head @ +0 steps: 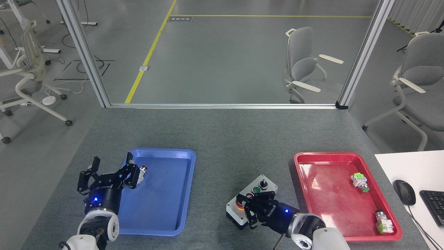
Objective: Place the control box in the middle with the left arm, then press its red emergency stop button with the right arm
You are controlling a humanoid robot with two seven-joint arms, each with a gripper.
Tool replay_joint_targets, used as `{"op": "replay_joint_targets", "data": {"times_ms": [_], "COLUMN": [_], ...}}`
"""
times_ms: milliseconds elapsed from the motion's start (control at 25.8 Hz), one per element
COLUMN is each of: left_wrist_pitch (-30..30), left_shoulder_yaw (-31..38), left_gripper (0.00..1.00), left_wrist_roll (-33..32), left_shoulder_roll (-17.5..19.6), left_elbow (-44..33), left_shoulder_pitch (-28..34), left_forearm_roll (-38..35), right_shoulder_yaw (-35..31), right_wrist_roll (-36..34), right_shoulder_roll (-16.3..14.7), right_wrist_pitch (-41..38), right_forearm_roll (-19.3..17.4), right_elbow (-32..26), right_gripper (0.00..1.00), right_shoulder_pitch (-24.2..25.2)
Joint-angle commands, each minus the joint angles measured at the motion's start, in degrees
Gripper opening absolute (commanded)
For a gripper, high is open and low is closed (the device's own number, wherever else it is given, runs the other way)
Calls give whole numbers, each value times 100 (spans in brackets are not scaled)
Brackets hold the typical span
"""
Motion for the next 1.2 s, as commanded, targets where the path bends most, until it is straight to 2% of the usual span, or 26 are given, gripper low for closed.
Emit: {"op": "replay_joint_targets", "data": {"times_ms": [0,155,310,426,465,504,581,620,658,697,736,891,1007,1046,1162], "left_wrist_pitch": [-464,-939,-948,-948,-948,-948,-948,-948,-948,-948,-939,-939,-948,-939,-948], "left_shoulder_yaw": [15,235,314,358,358,367,367,367,367,367,367,367,367,367,367], "left_gripper": [99,99,99,99,99,99,99,99,99,99,99,99,99,99,99], "left_wrist_roll": [-25,-139,-69,-69,-69,-69,-69,-69,-69,-78,-78,-113,-113,-113,-122], "left_shoulder_roll": [45,63,45,10,10,10,19,28,19,28,28,19,19,19,19], "left_elbow": [318,310,310,283,283,274,274,274,274,283,292,292,283,283,292], "left_shoulder_pitch": [-266,-310,-248,-231,-213,-213,-213,-204,-204,-196,-196,-187,-187,-187,-187], "left_forearm_roll": [107,107,107,107,98,98,98,98,98,98,98,98,90,98,98], "right_shoulder_yaw": [128,190,190,93,32,-135,-592,-750,-847,-935,-1067,-1691,-1752,-1761,-1937], "right_wrist_roll": [384,402,393,332,305,252,138,129,121,129,129,121,85,15,-451], "right_shoulder_roll": [10,10,19,28,36,45,37,36,36,28,-16,-148,-289,-341,-385], "right_wrist_pitch": [0,0,0,0,0,0,0,0,0,0,0,79,492,729,1564], "right_forearm_roll": [2,2,2,-130,-279,-586,-1518,-2010,-2388,-2705,-2845,-2845,-2793,-2670,-1835], "right_elbow": [323,464,481,437,385,332,95,-55,-125,-143,-196,-319,-354,-406,-767], "right_gripper": [0,0,0,0,0,10,42,77,100,99,99,99,99,99,99], "right_shoulder_pitch": [-20,-29,-20,-46,-64,-81,-125,-160,-213,-275,-310,-319,-319,-319,-292]}}
